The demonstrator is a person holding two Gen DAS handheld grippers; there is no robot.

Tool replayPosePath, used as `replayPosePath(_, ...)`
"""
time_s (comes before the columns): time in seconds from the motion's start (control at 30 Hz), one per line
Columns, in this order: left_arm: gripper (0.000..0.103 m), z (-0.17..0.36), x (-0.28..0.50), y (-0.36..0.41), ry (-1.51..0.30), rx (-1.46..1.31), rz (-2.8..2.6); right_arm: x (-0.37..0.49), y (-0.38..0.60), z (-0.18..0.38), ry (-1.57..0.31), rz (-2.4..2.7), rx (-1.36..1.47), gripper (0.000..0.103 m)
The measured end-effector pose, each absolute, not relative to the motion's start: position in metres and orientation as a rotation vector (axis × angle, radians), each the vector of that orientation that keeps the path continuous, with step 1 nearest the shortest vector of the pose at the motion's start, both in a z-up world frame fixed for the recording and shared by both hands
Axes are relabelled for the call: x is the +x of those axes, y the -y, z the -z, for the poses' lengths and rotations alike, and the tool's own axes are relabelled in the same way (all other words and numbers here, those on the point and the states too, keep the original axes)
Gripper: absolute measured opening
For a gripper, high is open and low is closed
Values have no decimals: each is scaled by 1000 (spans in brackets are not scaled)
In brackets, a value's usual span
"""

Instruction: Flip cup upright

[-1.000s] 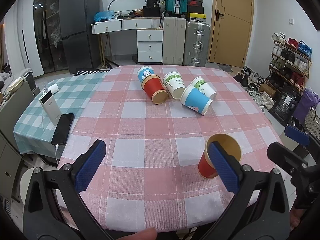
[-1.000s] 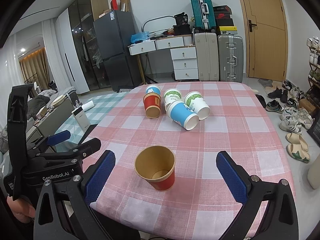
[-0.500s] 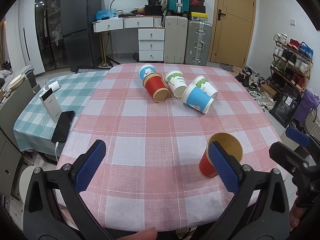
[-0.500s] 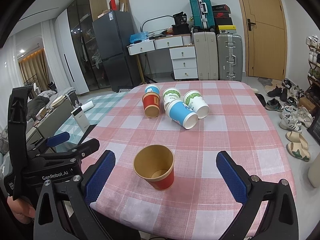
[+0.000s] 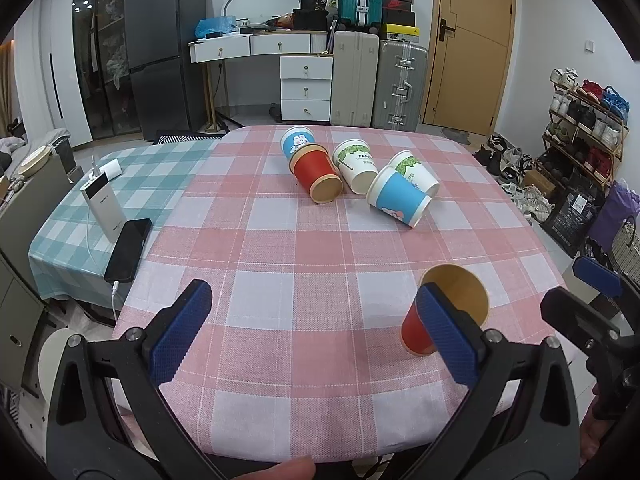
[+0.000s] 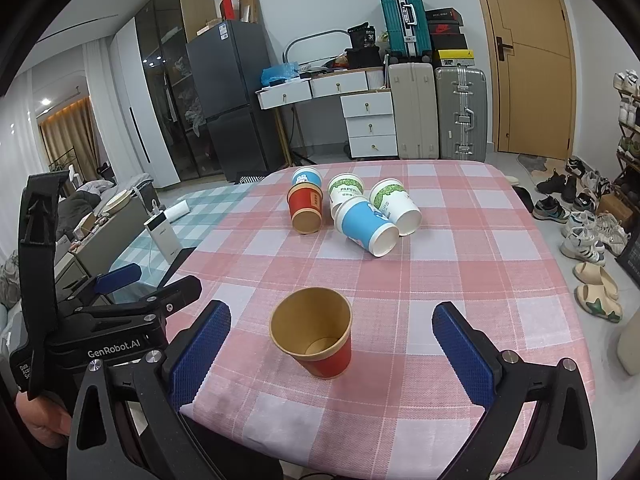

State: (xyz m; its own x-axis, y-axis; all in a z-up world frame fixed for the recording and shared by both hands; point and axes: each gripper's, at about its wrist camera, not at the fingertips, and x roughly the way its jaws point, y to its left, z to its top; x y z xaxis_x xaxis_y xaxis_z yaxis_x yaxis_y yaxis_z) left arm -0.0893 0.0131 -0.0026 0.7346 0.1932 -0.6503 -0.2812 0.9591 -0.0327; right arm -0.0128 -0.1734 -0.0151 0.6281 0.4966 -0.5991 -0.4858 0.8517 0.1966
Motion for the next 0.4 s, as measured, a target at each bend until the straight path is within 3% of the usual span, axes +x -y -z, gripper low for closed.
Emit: replayPosePath(0.4, 102, 7, -89, -5, -704, -128, -214, -13, 175, 19, -696, -559, 23, 103)
